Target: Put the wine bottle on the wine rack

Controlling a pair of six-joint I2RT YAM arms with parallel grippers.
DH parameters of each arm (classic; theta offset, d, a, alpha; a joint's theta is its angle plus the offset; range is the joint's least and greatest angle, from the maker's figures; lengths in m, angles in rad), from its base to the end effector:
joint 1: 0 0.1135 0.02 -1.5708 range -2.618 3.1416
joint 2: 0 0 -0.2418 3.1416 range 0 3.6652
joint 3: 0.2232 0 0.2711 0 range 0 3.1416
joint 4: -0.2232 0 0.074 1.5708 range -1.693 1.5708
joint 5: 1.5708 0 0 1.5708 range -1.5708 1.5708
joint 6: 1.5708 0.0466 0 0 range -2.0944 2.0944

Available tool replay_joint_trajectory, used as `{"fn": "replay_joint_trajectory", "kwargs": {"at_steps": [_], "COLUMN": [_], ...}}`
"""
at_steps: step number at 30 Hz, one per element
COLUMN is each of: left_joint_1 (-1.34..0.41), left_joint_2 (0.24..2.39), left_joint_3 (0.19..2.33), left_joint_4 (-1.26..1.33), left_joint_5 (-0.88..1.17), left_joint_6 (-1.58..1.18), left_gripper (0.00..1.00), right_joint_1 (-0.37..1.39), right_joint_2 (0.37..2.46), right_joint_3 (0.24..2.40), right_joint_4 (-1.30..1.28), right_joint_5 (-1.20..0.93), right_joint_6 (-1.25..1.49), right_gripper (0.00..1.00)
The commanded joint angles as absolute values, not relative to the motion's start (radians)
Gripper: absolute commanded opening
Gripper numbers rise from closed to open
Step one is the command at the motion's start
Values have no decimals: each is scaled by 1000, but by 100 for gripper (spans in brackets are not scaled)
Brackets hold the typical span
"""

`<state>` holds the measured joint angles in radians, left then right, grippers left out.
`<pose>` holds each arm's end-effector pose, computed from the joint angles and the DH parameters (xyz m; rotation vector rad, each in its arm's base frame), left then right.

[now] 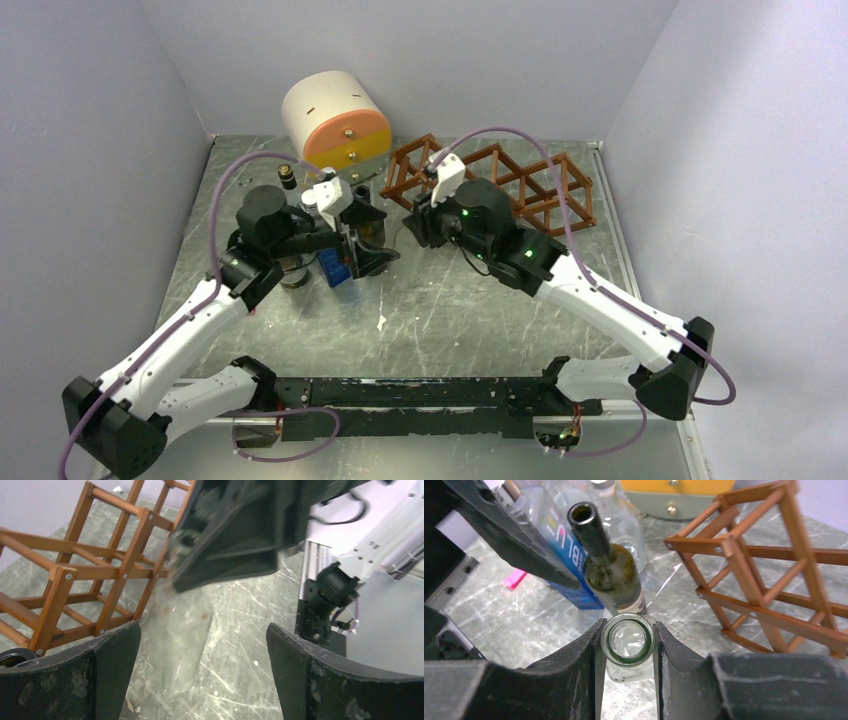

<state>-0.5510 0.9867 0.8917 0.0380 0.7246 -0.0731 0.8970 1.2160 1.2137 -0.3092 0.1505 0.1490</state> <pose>0.2090 -0.1647 0.3437 0.9478 1.4380 -1.0551 0.2019 0.2416 0.3628 -0.6022 1.8226 0.5723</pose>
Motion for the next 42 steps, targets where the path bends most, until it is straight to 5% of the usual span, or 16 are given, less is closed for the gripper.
{"fn": "replay_joint_trajectory", "kwargs": {"at_steps": [1,17,27,34,37,40,42], "left_joint_1": [-600,-821,-907,-909,-909,-908,-908], "left_joint_2": [1022,1217,1258,1245,1253,1264,1271], "left_joint_3": [879,806,707,664,672,691,702], "left_joint_4": [182,392,509,610,625,624,632], "left_joint_5": [538,230,72,108,122,154,176], "left_joint_6": [-102,50,182,213,234,283,333], "left_gripper": [100,96,82,42,10,7,7], "right_joint_1": [885,887,886,885,885,885,885], "right_joint_2": [1105,1004,970,958,956,950,938], "right_joint_3": [1241,1236,1230,1244,1261,1276,1285], "right_joint_4": [-290,-272,-283,-333,-369,-432,-473], "right_joint_5": [274,293,316,323,324,317,314], "right_joint_6": [215,341,390,392,402,421,442], "right_gripper": [0,0,0,0,1,46,64]}}
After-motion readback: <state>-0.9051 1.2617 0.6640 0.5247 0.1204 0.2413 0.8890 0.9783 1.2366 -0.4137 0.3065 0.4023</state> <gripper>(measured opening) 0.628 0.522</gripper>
